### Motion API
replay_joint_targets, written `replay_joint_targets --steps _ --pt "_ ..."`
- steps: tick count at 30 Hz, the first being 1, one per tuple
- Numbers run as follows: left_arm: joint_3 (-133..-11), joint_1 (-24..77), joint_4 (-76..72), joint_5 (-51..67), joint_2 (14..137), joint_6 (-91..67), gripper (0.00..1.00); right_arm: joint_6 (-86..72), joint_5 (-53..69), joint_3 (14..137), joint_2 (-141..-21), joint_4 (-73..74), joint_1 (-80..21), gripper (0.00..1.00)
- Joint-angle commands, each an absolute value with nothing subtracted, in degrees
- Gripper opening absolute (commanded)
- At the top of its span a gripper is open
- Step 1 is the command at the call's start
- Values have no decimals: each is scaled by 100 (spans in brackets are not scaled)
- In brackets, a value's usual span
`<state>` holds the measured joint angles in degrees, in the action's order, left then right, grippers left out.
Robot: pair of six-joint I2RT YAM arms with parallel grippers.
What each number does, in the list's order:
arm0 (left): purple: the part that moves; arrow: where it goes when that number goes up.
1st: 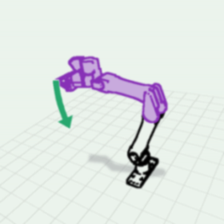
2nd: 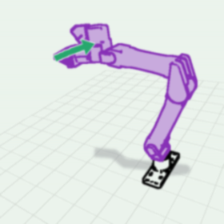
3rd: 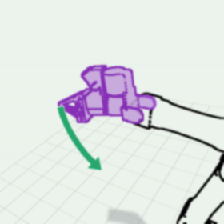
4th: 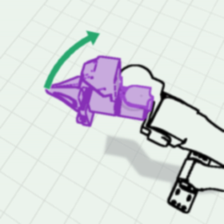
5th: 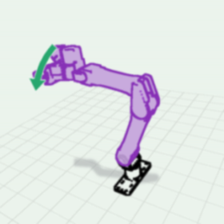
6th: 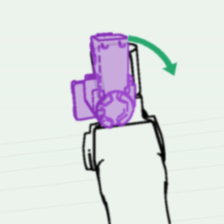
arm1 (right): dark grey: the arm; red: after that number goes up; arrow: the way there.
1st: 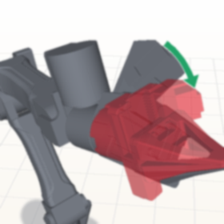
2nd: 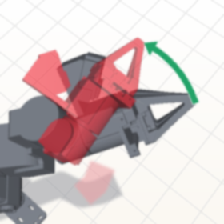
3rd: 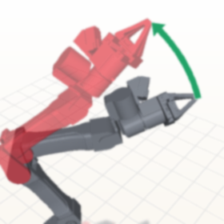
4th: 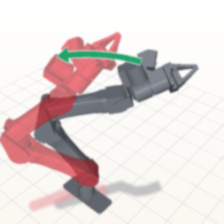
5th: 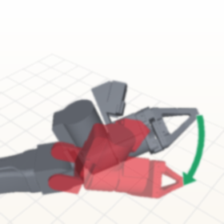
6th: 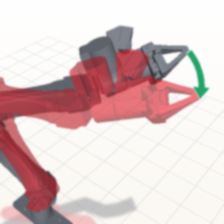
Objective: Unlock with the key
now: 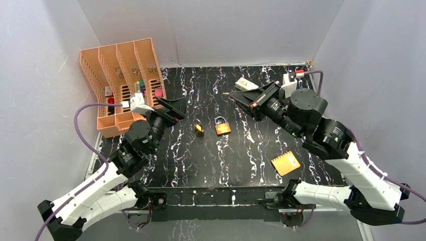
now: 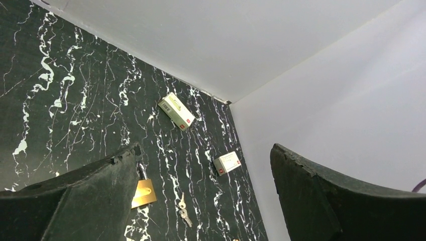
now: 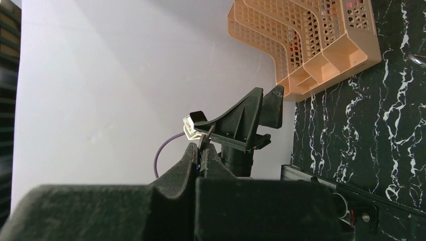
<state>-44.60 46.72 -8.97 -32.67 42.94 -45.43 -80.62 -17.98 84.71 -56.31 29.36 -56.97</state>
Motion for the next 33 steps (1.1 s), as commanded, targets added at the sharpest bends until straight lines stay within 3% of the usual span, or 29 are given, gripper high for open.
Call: replay_joint_targets --steps 1,11,16,23,27,33 --pt "-4555 4685 -1114 -3534 4290 -4614 94 -7985 -2074 9068 -5753 3545 -5684 0" --pt "-4415 4682 -1085 -3493 4305 -4448 94 -7579 -2071 9176 -5862 3636 -5683 0" --pt "-4124 4683 -606 -3484 4562 -4302 96 -5522 -2476 9261 -6042 4067 -5680 0" --pt "-4037 4684 -69 -2887 5734 -3461 98 -2917 -2885 7982 -5519 3175 -5685 0" --pt "-3845 4679 -405 -2920 6330 -3252 98 -2257 -2906 6976 -4814 2238 -5677 0" --pt "-4342 4717 -377 -3326 7433 -3899 98 -2015 -3067 6398 -4362 2046 -5679 0"
